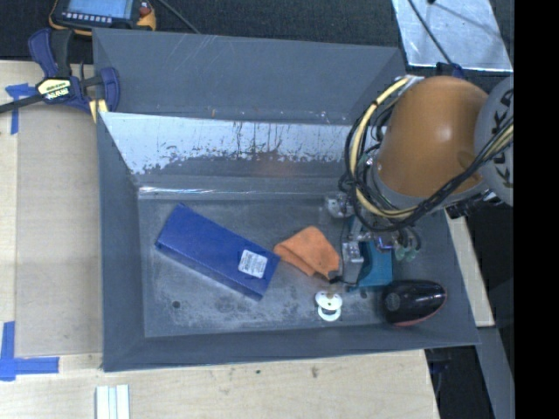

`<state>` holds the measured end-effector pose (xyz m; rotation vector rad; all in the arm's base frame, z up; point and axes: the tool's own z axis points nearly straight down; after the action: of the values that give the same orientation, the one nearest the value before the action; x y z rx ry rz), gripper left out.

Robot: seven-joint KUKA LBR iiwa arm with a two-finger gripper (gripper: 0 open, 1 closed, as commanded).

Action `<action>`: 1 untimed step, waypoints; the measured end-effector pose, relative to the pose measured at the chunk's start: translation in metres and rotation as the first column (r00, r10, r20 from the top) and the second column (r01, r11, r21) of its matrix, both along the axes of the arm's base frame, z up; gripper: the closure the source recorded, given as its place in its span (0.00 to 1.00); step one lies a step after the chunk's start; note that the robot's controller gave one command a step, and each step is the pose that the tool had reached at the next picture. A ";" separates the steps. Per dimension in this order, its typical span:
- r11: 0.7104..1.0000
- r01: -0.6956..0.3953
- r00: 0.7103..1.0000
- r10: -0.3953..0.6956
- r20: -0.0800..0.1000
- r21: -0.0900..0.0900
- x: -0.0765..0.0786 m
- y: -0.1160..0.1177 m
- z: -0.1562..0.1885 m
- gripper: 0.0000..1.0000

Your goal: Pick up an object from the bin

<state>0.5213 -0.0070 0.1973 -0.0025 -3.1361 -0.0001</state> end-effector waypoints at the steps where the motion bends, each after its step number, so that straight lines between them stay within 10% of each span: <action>1: 1.000 0.000 1.000 0.000 0.009 0.000 0.002 0.000 0.005 0.00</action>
Offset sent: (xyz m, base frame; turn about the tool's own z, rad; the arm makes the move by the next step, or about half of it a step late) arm 0.0487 0.0043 -0.0613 -0.0641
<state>0.5230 -0.0070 0.2020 -0.0026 -3.1450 0.0000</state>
